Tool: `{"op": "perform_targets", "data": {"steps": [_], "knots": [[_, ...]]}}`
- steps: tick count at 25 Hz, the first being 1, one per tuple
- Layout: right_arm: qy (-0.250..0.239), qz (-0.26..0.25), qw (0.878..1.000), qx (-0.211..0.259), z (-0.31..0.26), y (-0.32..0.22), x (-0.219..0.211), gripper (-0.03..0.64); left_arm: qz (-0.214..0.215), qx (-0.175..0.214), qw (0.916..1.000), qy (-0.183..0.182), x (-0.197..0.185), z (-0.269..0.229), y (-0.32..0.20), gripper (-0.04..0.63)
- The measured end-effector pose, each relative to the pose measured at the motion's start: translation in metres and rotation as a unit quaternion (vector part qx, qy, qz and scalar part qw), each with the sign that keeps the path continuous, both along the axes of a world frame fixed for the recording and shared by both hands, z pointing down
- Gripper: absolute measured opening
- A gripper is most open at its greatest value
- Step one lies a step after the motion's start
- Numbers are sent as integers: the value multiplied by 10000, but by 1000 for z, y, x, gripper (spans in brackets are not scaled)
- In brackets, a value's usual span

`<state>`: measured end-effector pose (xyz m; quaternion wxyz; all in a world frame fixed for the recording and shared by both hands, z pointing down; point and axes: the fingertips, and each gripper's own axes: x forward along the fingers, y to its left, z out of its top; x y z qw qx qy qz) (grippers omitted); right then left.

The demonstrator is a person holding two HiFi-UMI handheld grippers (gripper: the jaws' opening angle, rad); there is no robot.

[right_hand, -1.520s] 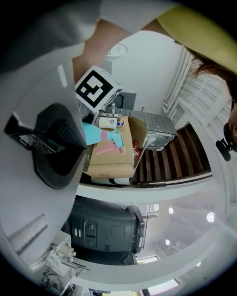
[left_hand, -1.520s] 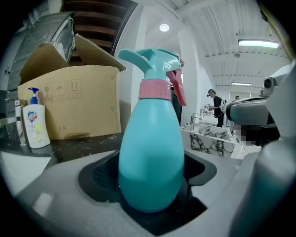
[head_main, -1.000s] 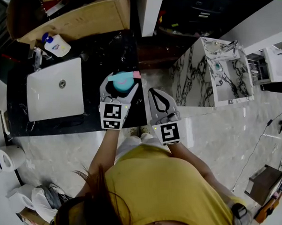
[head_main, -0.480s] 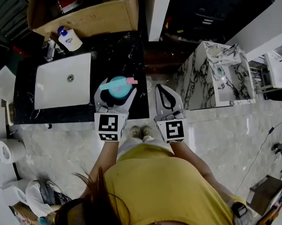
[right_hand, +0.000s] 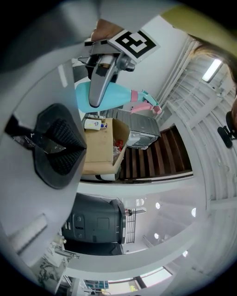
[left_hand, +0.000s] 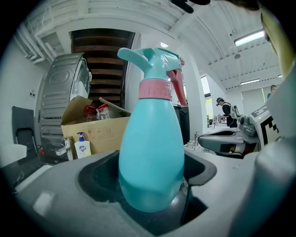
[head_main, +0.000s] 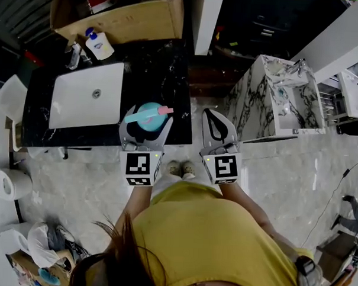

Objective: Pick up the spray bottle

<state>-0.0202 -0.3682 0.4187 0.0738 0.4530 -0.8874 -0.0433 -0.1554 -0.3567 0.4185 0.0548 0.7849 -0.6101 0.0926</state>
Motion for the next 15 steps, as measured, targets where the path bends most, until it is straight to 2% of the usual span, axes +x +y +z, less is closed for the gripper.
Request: {"op": "perform_targets", "data": {"steps": [15], "knots": [[7,-24,9999,121,-8,17,1,2,48,35,10000,32,5,-4,15,403]]}}
